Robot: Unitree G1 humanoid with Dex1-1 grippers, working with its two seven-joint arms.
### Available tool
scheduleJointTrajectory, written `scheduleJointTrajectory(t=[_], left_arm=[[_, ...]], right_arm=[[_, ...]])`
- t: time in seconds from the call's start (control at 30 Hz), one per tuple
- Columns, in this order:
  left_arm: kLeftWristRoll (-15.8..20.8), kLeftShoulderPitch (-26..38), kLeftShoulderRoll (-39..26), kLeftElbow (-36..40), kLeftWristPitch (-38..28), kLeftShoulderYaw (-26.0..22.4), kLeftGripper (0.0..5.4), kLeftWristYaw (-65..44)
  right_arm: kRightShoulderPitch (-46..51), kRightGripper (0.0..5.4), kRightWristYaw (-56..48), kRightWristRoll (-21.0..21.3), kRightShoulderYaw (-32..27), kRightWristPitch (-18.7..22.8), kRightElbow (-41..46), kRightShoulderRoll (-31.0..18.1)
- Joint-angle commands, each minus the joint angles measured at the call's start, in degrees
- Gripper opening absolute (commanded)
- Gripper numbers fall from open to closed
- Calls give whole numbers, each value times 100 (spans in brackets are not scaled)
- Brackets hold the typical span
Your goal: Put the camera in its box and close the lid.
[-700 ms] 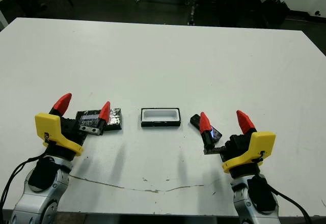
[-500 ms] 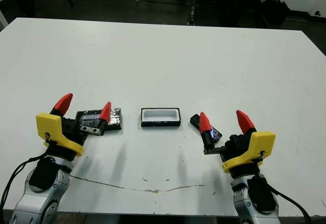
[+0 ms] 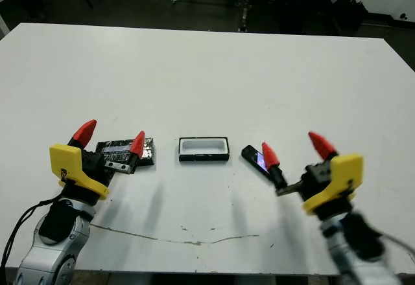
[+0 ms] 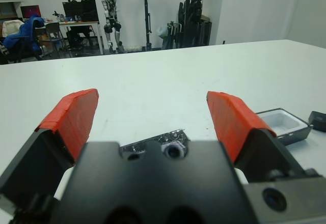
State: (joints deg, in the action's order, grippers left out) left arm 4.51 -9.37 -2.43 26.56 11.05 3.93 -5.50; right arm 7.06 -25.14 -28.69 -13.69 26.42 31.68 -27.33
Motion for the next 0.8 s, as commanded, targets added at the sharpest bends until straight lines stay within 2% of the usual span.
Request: scheduleJointTrajectory(t=[0.03, 0.17, 0.23, 0.37, 0.6, 0.8], left_arm=[[-18, -95, 2, 53, 129, 33, 540, 38], [-85, -104, 10, 64, 115, 70, 540, 74], [-111, -115, -9, 74, 101, 89, 540, 75], [-85, -125, 10, 86, 124, 94, 540, 85], [-127, -134, -14, 90, 84, 110, 540, 87], [-136, -123, -15, 82, 105, 101, 540, 93]], right_arm=[[-511, 539, -435, -234, -86, 661, -345, -722], [-1134, 539, -739, -536, 108, 1508, -767, -1129], [-1337, 539, -925, -580, 248, 1725, -930, -1248], [-1587, 539, -1244, -506, 567, 1903, -1160, -1416], [-1696, 539, -1333, -508, 824, 2204, -1381, -1332], [-1619, 539, -1324, -442, 982, 2252, -1511, -1253]])
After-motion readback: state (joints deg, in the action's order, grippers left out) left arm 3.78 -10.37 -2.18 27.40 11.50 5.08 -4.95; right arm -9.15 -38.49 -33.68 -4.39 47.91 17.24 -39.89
